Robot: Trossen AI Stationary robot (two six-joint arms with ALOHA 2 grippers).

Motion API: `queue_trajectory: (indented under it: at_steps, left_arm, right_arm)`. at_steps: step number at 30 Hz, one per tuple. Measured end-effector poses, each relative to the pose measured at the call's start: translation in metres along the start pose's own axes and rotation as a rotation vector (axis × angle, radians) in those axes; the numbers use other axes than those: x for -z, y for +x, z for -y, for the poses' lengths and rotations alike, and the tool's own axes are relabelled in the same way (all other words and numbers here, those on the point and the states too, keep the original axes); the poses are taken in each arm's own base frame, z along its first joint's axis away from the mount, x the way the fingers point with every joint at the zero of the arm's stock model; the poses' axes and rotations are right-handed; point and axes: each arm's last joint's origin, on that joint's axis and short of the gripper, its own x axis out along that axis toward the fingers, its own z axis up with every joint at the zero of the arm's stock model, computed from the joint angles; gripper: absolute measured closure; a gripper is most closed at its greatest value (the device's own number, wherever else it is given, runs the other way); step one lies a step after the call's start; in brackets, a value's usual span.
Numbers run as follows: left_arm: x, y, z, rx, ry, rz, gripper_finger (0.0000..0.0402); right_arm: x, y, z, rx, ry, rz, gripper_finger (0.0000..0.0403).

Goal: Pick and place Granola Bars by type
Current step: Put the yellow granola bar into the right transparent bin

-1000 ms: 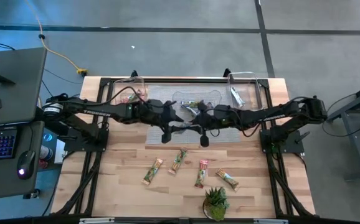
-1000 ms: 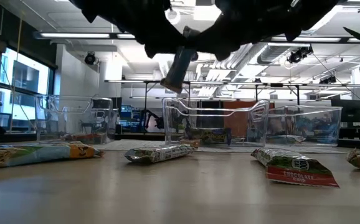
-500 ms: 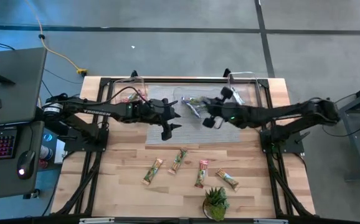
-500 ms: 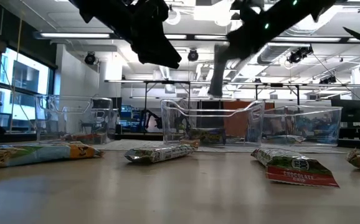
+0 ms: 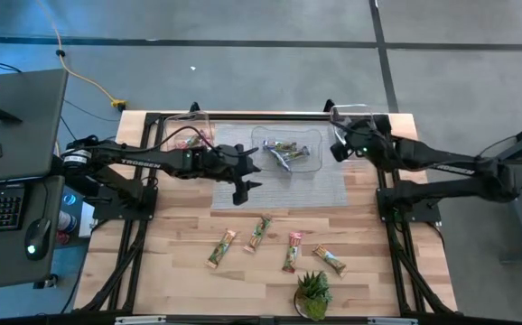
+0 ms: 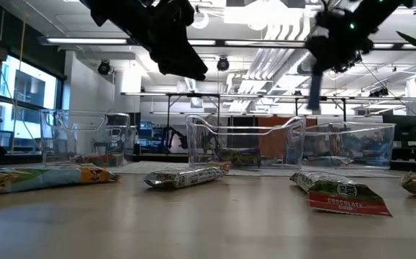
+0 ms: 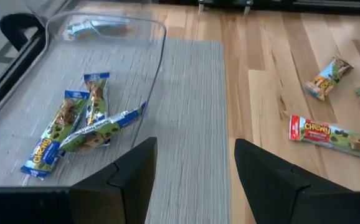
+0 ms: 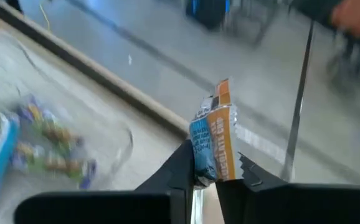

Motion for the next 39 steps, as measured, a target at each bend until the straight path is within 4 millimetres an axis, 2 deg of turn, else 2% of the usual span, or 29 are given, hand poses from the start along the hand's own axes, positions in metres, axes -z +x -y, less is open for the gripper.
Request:
queue_trajectory:
  at_steps: [6,12,19,24,27,31,36,39]
  left_arm:
    - [0.004,0.0,0.0,0.0,0.001,-0.046,0.0192]
    - [0.009,0.0,0.0,-0.001,-0.002,-0.095,0.0192]
    - [0.011,-0.001,0.0,-0.001,-0.001,-0.114,0.0192]
    - [0.011,-0.001,0.0,0.007,-0.002,-0.117,0.0192]
    - [0.012,-0.001,0.001,0.021,-0.007,-0.129,0.0192]
    - [0.016,-0.001,0.001,0.024,-0.034,-0.164,0.0192]
    - [0.022,-0.003,0.004,0.122,-0.11,-0.242,0.0192]
    - [0.025,-0.004,0.008,0.236,-0.17,-0.281,0.0192]
  right_arm:
    - [0.018,0.022,0.005,0.108,0.038,-0.21,0.0374]
    - [0.026,0.049,0.001,0.195,0.008,-0.316,0.0383]
    - [0.039,0.084,0.003,0.31,-0.057,-0.449,0.0313]
    - [0.042,0.096,-0.002,0.303,-0.158,-0.466,0.0273]
    - [0.036,0.094,-0.009,0.276,-0.207,-0.404,0.0263]
    - [0.023,0.079,-0.02,0.183,-0.223,-0.276,0.0263]
    - [0.004,0.042,-0.035,-0.063,-0.232,-0.085,0.0265]
    - [-0.008,0.013,-0.044,-0.323,-0.205,0.062,0.0265]
